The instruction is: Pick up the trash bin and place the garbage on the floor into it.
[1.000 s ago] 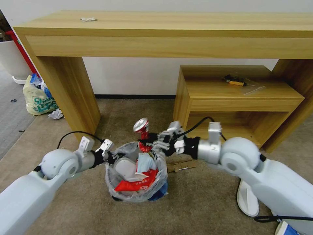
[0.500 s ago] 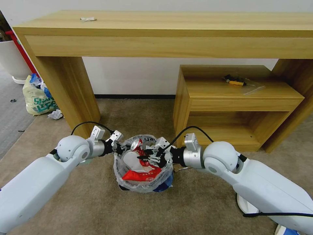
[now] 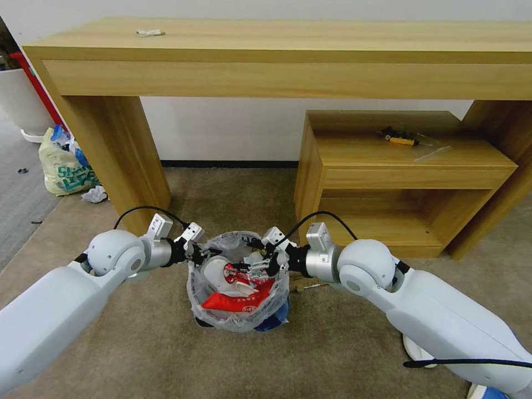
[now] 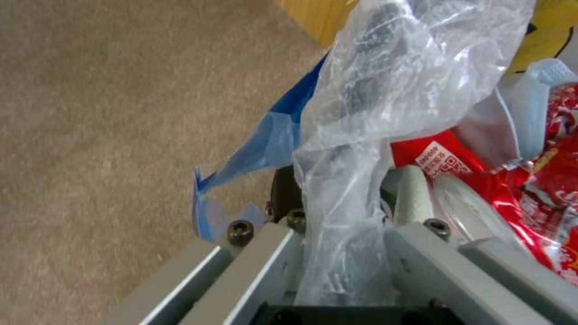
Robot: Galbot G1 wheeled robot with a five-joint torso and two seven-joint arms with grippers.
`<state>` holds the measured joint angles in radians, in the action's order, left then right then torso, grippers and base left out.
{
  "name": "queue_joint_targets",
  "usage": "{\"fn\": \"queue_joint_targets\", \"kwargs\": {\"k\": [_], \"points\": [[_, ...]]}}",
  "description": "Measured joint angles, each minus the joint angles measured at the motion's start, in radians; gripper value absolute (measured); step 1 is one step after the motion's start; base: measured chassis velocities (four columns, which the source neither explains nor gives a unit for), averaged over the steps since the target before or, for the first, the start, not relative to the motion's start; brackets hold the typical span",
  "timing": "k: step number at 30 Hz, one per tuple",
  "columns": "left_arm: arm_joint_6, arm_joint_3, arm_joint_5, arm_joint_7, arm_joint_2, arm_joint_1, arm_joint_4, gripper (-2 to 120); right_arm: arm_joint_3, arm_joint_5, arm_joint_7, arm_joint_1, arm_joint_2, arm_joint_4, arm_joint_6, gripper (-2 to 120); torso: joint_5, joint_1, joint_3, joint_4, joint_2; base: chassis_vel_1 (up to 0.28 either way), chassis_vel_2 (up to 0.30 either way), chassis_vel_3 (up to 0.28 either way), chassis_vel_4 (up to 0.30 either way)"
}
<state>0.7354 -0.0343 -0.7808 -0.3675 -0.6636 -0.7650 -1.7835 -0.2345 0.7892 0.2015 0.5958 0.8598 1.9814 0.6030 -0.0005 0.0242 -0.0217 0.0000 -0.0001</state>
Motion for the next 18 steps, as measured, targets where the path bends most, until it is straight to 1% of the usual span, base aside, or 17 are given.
{"fn": "queue_joint_targets", "kwargs": {"k": [1, 2, 3, 4, 5, 7, 8, 9, 11, 12, 15, 16, 17, 18], "points": [[0.000, 0.000, 0.000, 0.000, 0.000, 0.000, 0.000, 0, 0.000, 0.000, 0.000, 0.000, 0.000, 0.000, 0.000, 88, 0.0000, 0.000, 0.000, 0.0000, 0.000, 0.000, 0.000, 0.000, 0.000], [0.000, -0.020, 0.003, 0.001, 0.006, -0.025, -0.009, 0, 0.030, 0.006, -0.009, 0.013, -0.006, 0.000, -0.002, 93, 0.0002, 0.000, 0.000, 0.0001, 0.000, 0.000, 0.000, 0.000, 0.000], [0.000, -0.029, 0.005, 0.001, 0.009, -0.038, -0.013, 0, 0.045, 0.007, -0.012, 0.020, -0.010, -0.001, -0.005, 95, 0.0001, 0.000, 0.000, 0.0000, 0.000, 0.000, 0.000, 0.000, 0.000], [0.000, -0.052, 0.010, 0.001, 0.019, -0.071, -0.027, 0, 0.082, 0.007, -0.014, 0.040, -0.025, -0.009, -0.024, 98, 0.0000, 0.000, 0.000, 0.0000, 0.000, 0.000, 0.000, 0.000, 0.000], [0.000, -0.052, 0.010, 0.001, 0.019, -0.071, -0.027, 0, 0.082, 0.007, -0.014, 0.040, -0.025, -0.009, -0.024, 98, 0.0000, 0.000, 0.000, 0.0000, 0.000, 0.000, 0.000, 0.000, 0.000], [0.000, -0.077, 0.015, 0.001, 0.031, -0.110, -0.040, 0, 0.113, -0.010, 0.004, 0.062, -0.046, -0.038, -0.071, 100, 0.0003, 0.000, 0.000, -0.0001, 0.000, 0.000, 0.000, 0.000, 0.000], [0.000, -0.091, 0.022, 0.001, 0.037, -0.136, -0.045, 0, 0.128, -0.055, 0.053, 0.076, -0.062, -0.086, -0.132, 100, 0.0002, 0.000, 0.000, 0.0000, 0.000, 0.000, 0.000, 0.000, 0.000], [0.000, -0.091, 0.022, 0.001, 0.037, -0.136, -0.045, 0, 0.128, -0.055, 0.053, 0.076, -0.062, -0.086, -0.132, 100, 0.0002, 0.000, 0.000, 0.0000, 0.000, 0.000, 0.000, 0.000, 0.000], [0.000, -0.103, 0.028, 0.001, 0.038, -0.154, -0.049, 0, 0.140, -0.128, 0.156, 0.084, -0.076, -0.155, -0.212, 100, 0.0002, 0.000, 0.000, 0.0000, 0.000, 0.000, 0.000, 0.000, 0.000], [0.000, -0.103, 0.028, 0.001, 0.038, -0.154, -0.049, 0, 0.140, -0.128, 0.156, 0.084, -0.076, -0.155, -0.212, 100, 0.0002, 0.000, 0.000, 0.0000, 0.000, 0.000, 0.000, 0.000, 0.000], [0.000, -0.120, 0.031, 0.006, 0.035, -0.170, -0.061, 0, 0.140, -0.280, 0.358, 0.086, -0.081, -0.329, -0.365, 100, 0.0002, 0.000, 0.000, -0.0003, 0.000, 0.000, 0.000, 0.000, 0.000], [0.000, -0.120, 0.031, 0.006, 0.035, -0.170, -0.061, 0, 0.140, -0.280, 0.358, 0.086, -0.081, -0.329, -0.365, 100, 0.0002, 0.000, 0.000, -0.0003, 0.000, 0.000, 0.000, 0.000, 0.000], [0.000, -0.128, 0.032, 0.010, 0.033, -0.178, -0.067, 0, 0.140, -0.351, 0.444, 0.084, -0.073, -0.405, -0.423, 100, 0.0003, 0.000, 0.000, -0.0002, 0.000, 0.000, 0.000, 0.000, 0.000], [0.000, -0.133, 0.031, 0.016, 0.032, -0.183, -0.071, 0, 0.140, -0.381, 0.475, 0.084, -0.069, -0.438, -0.445, 100, 0.0005, 0.000, 0.000, -0.0002, 0.000, 0.000, 0.000, 0.000, 0.000]]}}
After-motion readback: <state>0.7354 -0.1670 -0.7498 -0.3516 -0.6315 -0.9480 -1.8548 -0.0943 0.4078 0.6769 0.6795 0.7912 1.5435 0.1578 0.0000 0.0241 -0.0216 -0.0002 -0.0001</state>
